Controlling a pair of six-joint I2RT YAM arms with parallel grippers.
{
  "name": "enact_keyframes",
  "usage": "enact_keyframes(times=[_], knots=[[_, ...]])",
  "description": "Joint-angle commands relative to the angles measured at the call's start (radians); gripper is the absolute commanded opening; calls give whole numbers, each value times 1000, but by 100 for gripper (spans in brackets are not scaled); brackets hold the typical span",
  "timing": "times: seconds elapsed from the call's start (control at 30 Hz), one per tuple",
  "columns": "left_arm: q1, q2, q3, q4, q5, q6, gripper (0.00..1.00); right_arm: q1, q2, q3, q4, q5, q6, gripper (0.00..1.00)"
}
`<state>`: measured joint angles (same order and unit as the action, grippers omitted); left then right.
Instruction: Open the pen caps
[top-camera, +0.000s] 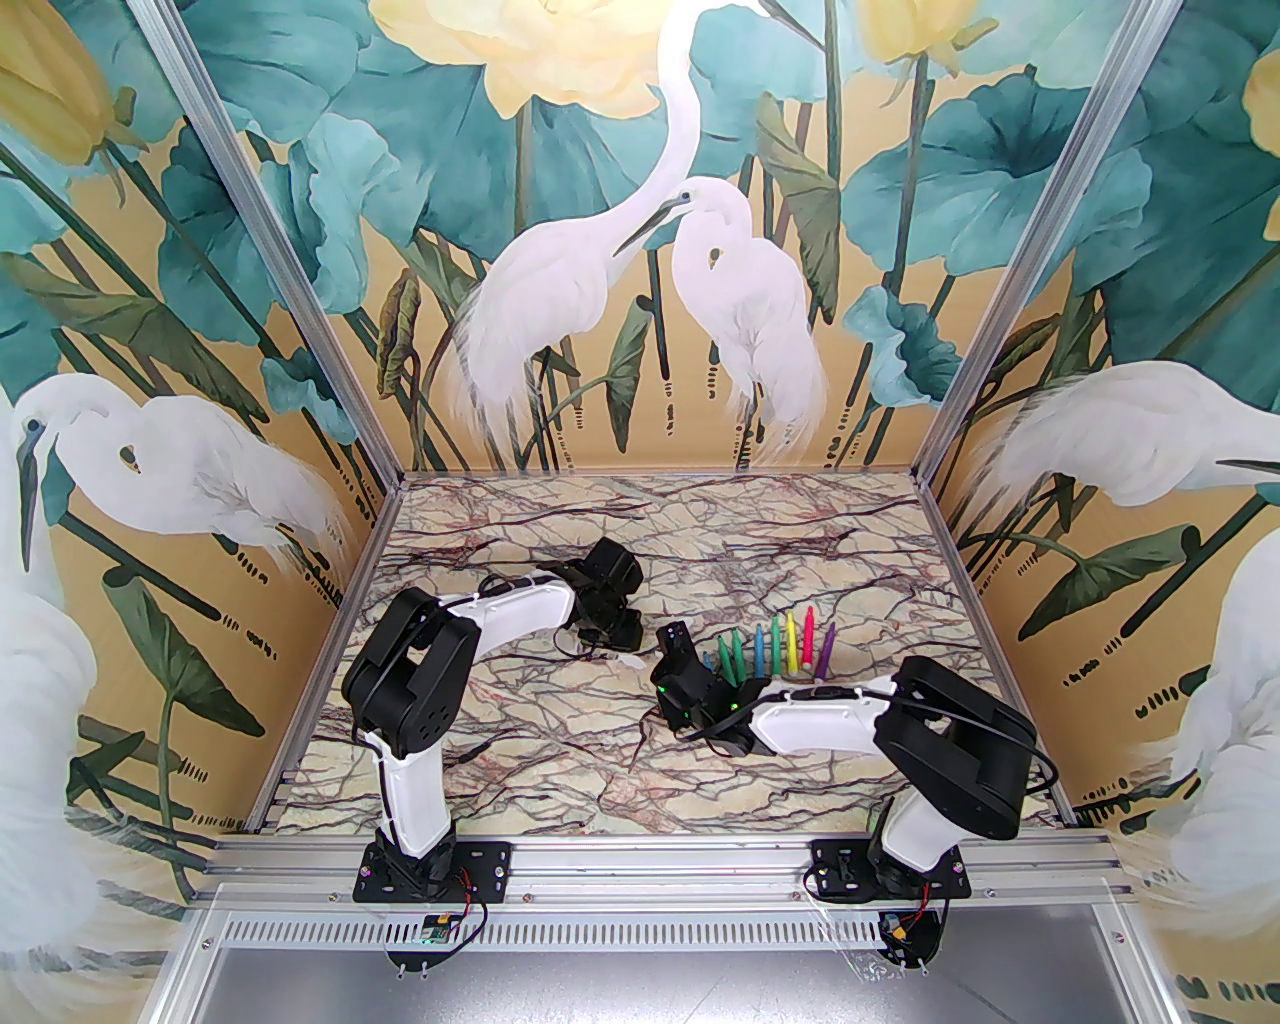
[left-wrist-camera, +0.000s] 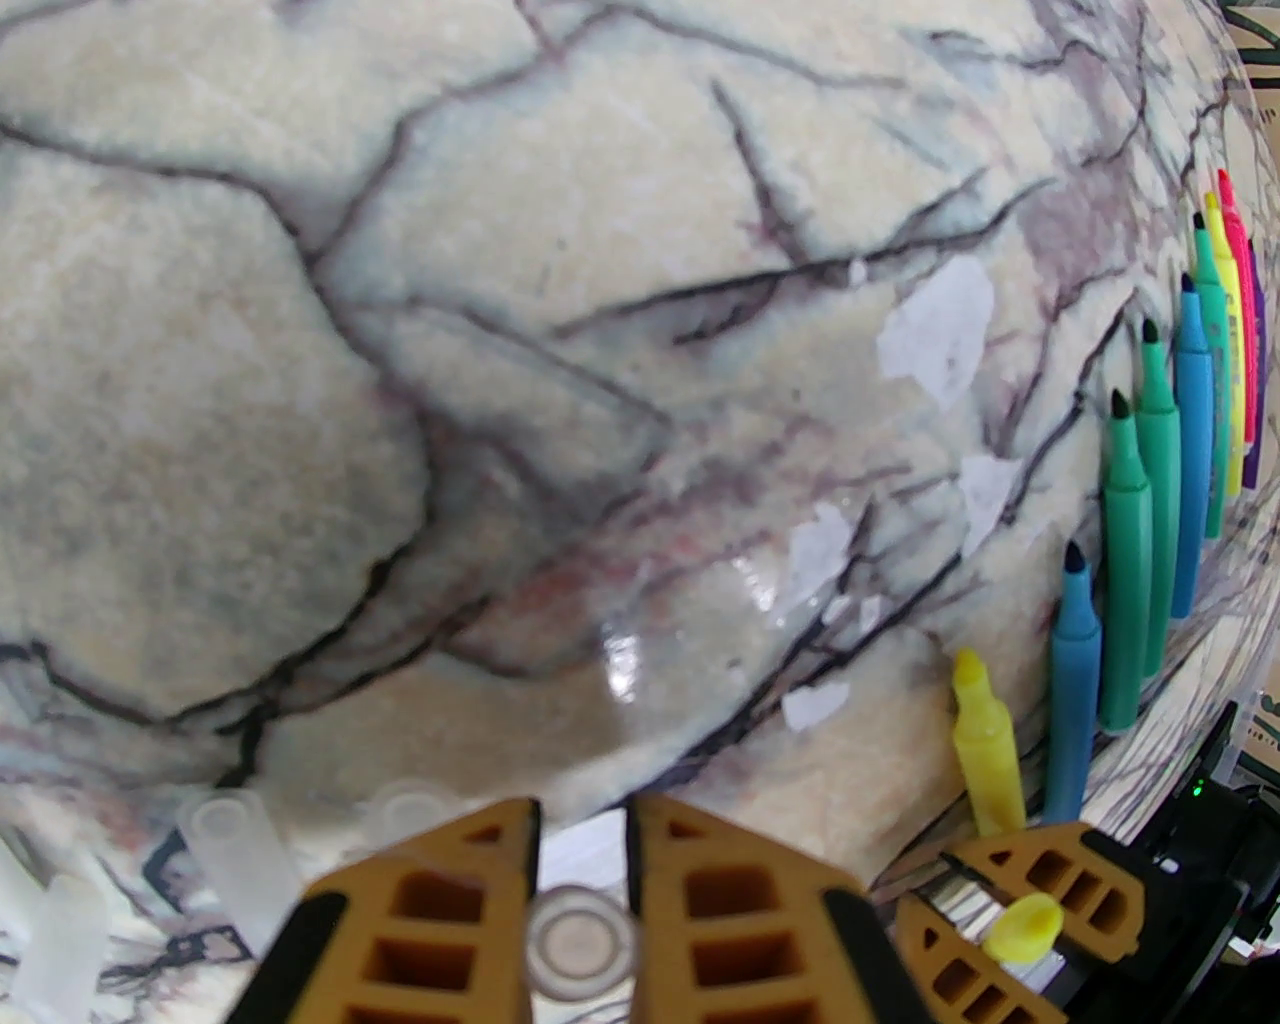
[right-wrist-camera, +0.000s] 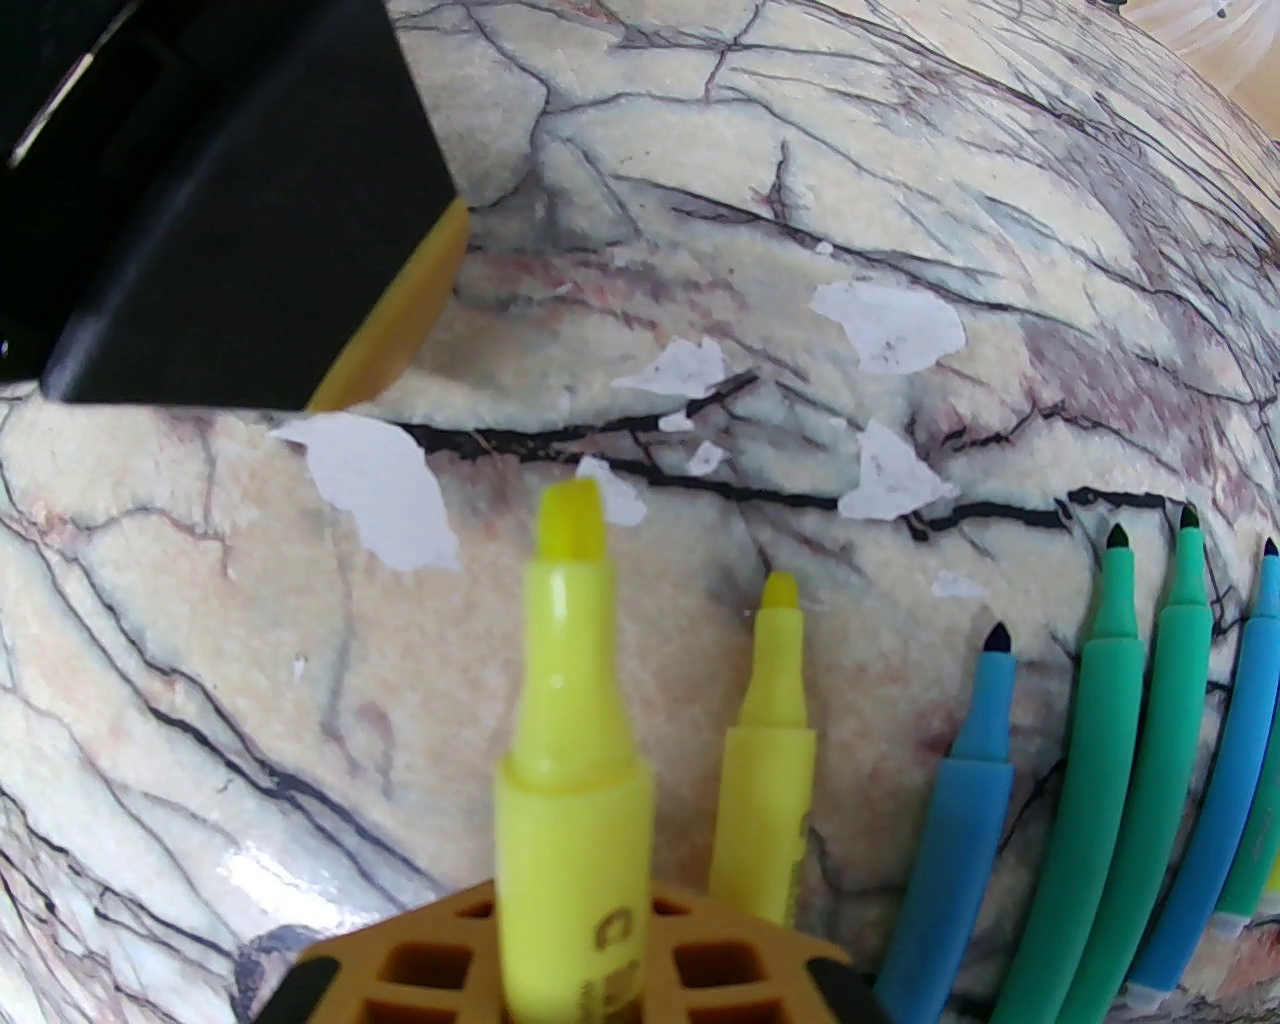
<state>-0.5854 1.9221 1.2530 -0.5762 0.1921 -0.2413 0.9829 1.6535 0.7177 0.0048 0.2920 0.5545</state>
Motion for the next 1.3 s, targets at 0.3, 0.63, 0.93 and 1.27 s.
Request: enact_keyframes(times=[0.3,0.63,0.93,1.27], knots=[[-16,26,31,-58,-41,21,15,-4,33,19,5,22,19,26],[-17,20,29,-59,-43,22,24,-3,-6,10,-7,25,15,30],[-16,-11,26,-55,-41,21,32,-4,-119,-22,-32,45,-9,37],[-16,-175,-29,13,-44,38,53,-8,-338,-53,-77,106,-83,50]])
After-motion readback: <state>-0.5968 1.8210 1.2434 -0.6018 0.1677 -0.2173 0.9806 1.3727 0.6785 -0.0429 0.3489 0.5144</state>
